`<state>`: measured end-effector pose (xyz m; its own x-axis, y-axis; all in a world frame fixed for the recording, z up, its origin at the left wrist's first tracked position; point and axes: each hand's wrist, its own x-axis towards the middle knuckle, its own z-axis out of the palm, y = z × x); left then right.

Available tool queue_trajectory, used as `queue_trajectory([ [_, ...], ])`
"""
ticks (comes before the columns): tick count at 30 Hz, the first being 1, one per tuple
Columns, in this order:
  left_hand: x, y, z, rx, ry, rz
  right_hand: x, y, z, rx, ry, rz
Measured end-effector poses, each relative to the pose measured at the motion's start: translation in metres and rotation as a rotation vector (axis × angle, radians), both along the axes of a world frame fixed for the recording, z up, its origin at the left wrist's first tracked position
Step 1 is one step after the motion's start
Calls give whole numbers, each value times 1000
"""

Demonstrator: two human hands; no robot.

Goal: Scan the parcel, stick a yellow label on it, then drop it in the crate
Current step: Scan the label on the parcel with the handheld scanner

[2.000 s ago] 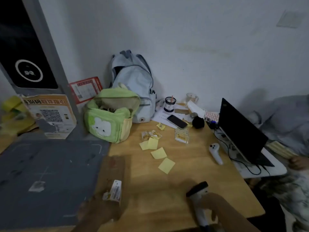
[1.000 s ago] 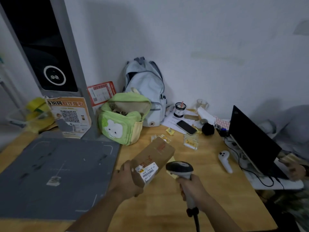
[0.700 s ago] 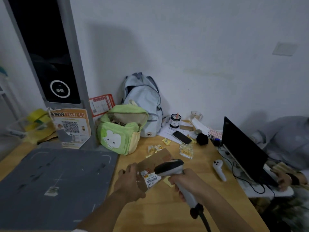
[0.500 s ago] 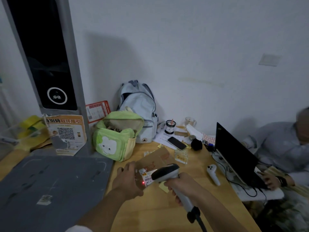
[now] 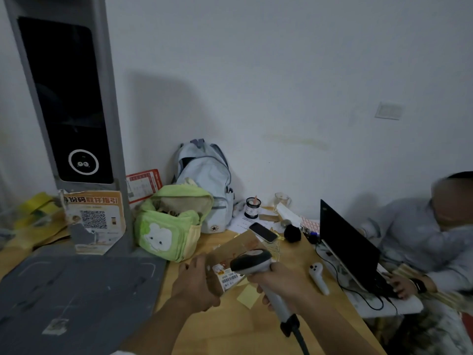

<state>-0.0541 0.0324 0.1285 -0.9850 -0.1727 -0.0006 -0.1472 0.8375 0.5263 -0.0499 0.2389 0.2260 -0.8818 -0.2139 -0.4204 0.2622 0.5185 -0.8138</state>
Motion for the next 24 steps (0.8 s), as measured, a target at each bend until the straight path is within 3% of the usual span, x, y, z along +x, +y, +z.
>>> queue_trajectory([
  [8,3,0,-5,55,27,41,-3,2,8,-89,28,33],
  [13,10,1,-6,127,4,72,-12,4,3,-38,99,26],
  [20,20,0,-26,128,-130,144,-44,19,-50,302,176,-33],
  [24,26,-6,-47,211,-174,240,-56,41,-86,438,75,-100],
])
